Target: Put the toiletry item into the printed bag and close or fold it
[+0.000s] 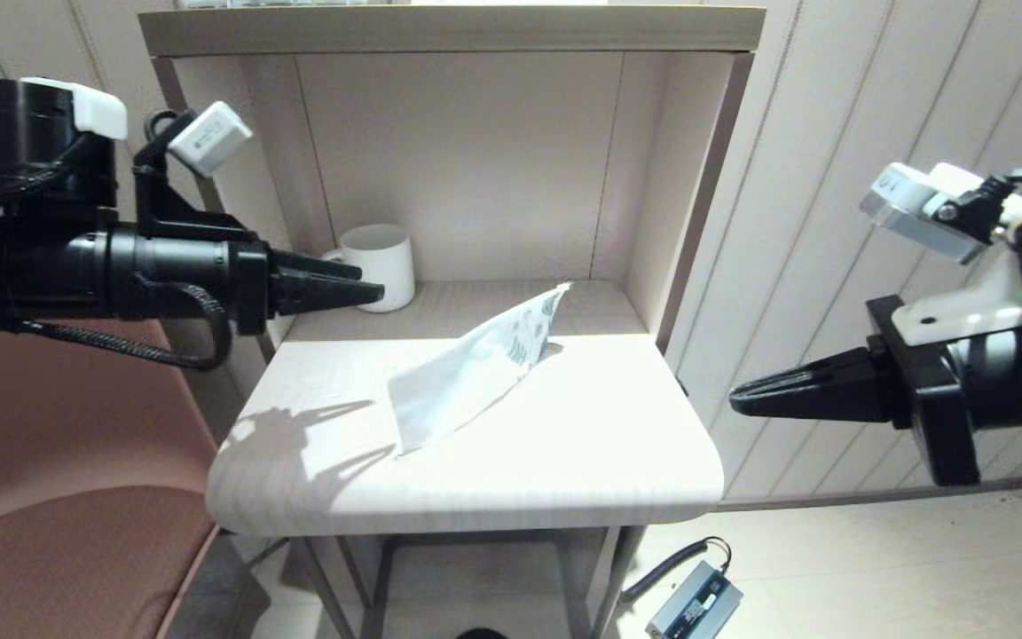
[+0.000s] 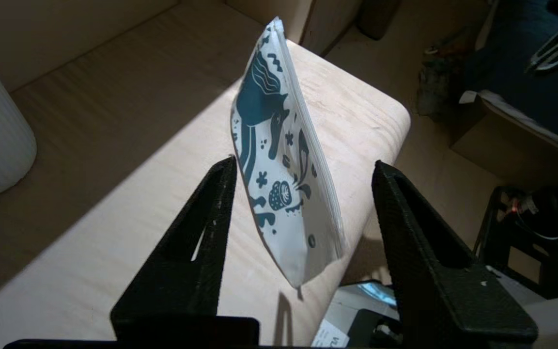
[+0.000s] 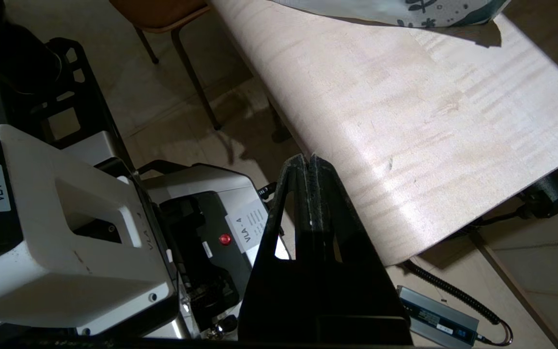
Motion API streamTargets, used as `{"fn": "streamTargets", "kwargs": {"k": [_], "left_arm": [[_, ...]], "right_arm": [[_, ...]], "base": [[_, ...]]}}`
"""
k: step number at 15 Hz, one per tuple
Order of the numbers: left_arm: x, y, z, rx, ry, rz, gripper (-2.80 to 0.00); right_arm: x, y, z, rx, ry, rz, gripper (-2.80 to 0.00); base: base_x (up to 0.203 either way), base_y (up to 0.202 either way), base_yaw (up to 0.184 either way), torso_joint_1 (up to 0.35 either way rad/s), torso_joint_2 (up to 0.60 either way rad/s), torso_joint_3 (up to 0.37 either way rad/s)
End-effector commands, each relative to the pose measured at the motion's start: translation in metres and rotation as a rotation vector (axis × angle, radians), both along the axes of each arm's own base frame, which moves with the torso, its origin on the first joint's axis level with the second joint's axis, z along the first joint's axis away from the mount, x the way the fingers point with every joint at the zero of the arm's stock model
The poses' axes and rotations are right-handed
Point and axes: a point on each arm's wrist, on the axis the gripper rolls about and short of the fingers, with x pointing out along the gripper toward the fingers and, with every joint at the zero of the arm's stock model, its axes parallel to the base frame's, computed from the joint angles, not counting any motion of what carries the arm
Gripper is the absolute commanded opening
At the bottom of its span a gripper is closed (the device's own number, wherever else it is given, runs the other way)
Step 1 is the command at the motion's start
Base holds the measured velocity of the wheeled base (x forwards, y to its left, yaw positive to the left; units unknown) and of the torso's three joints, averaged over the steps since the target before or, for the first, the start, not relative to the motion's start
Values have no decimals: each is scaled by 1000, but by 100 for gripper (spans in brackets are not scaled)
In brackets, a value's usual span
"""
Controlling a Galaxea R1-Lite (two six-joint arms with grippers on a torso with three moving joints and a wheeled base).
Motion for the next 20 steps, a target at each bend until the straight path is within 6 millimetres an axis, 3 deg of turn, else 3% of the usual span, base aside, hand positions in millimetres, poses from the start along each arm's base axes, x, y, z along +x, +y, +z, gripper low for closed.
{"fn": "streamTargets", "kwargs": {"k": [1, 7, 11, 13, 15, 17, 19, 20], "left_arm": [[-48, 12, 23, -21, -80, 4, -280], [-150, 39, 39, 39, -82, 201, -280], [-208, 58, 33, 111, -110, 470, -280], [-243, 67, 22, 126, -124, 554, -280], [-281, 78, 4, 121, -149, 638, -280], [-312, 88, -27, 133, -175, 779, -280], [-326, 94, -72, 169, -150, 919, -280], [-324, 95, -90, 168, -91, 987, -280]], "right_arm": [[-10, -4, 4, 11, -17, 0, -280], [-46, -18, 25, 81, -58, -80, -280], [-81, -35, 29, 74, -63, -272, -280], [-99, -44, 21, 84, -43, -421, -280], [-120, -55, 2, 66, -36, -589, -280], [-146, -69, -29, 31, -53, -764, -280], [-176, -84, -70, -10, -109, -954, -280], [-186, -89, -91, -30, -124, -1040, -280]], "base": [[0, 0, 0, 0, 0, 0], [0, 0, 0, 0, 0, 0], [0, 0, 0, 0, 0, 0], [0, 0, 0, 0, 0, 0], [0, 0, 0, 0, 0, 0], [0, 0, 0, 0, 0, 0], [0, 0, 0, 0, 0, 0], [0, 0, 0, 0, 0, 0]]}}
